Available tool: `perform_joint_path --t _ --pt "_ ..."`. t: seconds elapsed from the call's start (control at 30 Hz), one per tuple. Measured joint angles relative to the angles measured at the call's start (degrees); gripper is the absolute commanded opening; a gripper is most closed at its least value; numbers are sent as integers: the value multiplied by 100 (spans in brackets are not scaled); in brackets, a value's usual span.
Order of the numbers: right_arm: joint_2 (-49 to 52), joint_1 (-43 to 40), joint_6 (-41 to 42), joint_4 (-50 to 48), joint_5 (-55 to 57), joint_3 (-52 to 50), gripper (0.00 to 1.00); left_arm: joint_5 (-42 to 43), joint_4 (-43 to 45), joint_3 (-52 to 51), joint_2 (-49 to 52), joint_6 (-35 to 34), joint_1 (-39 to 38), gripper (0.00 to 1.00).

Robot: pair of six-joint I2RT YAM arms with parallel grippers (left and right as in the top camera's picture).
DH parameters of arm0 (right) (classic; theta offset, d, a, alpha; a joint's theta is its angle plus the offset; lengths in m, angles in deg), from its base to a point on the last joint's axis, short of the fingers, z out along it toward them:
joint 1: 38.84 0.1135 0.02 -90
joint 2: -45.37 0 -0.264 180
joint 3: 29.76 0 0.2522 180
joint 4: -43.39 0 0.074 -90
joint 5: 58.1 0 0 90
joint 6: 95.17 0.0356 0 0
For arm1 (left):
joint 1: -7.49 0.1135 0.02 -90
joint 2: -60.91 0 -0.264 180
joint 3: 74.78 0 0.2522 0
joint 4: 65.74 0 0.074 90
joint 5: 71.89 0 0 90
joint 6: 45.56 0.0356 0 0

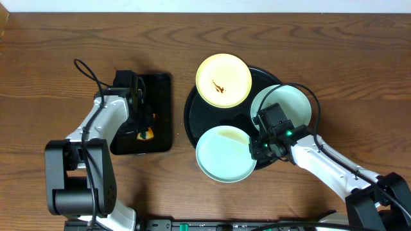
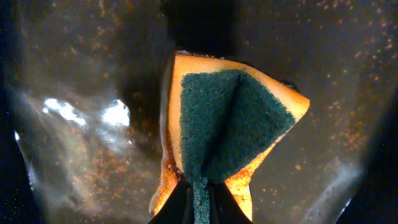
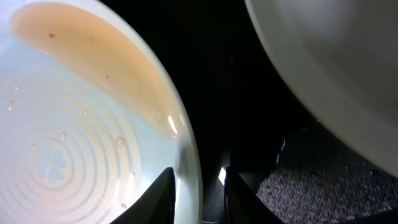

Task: Clean dirty plates on tray and stack at the side
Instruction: 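Return the sponge to the black tray with the left gripper, then lift the cleaned green plate off the round tray with the right gripper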

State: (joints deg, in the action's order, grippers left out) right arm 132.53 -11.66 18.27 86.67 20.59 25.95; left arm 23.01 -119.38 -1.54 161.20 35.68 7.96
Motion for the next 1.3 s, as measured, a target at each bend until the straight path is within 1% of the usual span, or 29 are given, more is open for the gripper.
perform_joint_path --t 0.03,0.17,0.47,0.6,0.73,0.93,1.3 --pt "0 0 0 33 2 0 18 0 0 0 0 0 0 8" --pt "0 0 9 149 -4 0 1 0 0 0 0 0 0 8" --pt "-2 0 -4 -177 -42 0 1 0 -4 0 0 0 0 8" --pt "-76 0 -146 -216 96 57 1 0 -7 0 2 0 0 8" --pt "-391 0 -428 -90 527 378 1 0 -9 0 2 0 0 8" --pt "-831 0 -1064 -20 1370 828 1 0 -11 0 2 -2 0 8" --pt "-859 48 -2026 -17 3032 901 1 0 -11 0 2 -2 0 9"
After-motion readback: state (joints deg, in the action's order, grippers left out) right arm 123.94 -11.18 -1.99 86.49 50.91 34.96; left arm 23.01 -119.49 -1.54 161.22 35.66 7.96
